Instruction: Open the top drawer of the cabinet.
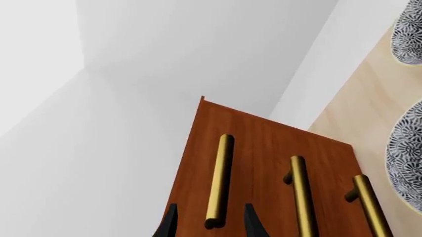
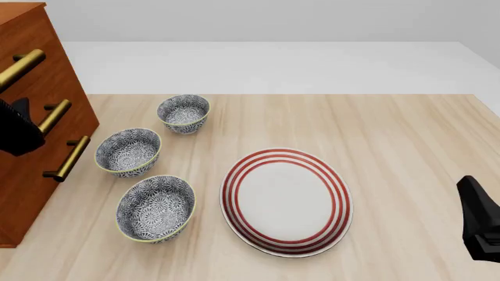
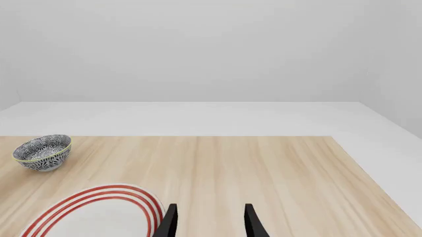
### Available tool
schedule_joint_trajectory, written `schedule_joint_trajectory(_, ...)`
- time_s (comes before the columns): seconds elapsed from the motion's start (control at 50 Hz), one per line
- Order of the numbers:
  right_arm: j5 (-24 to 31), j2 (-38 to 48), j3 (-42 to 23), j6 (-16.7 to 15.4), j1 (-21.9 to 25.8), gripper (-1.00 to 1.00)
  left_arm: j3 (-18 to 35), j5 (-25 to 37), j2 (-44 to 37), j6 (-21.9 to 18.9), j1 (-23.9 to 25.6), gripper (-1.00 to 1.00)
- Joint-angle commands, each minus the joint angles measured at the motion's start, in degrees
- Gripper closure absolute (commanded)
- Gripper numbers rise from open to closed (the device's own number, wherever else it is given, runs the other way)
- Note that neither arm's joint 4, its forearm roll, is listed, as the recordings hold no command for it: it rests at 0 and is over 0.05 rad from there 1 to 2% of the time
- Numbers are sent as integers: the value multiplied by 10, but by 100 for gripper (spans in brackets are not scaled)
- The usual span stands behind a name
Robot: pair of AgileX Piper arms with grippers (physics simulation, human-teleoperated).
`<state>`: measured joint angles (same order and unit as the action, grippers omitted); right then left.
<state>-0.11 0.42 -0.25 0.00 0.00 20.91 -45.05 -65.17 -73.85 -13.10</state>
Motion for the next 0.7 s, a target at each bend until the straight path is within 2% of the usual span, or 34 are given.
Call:
schedule_joint_trajectory(0.02,0,0,0,0,0,-100,5,4,-4,-3,1,-100)
schedule_joint_trajectory(0.16,0,0,0,0,0,-100,7,-3,-15,-9,6,-100)
schedule_joint_trajectory(0.18,0,0,0,0,0,-100,4,-13,-14,-15,10,100)
schedule_joint_trajectory(0.7,0,0,0,0,0,-100,9,1,5,-25,20,100)
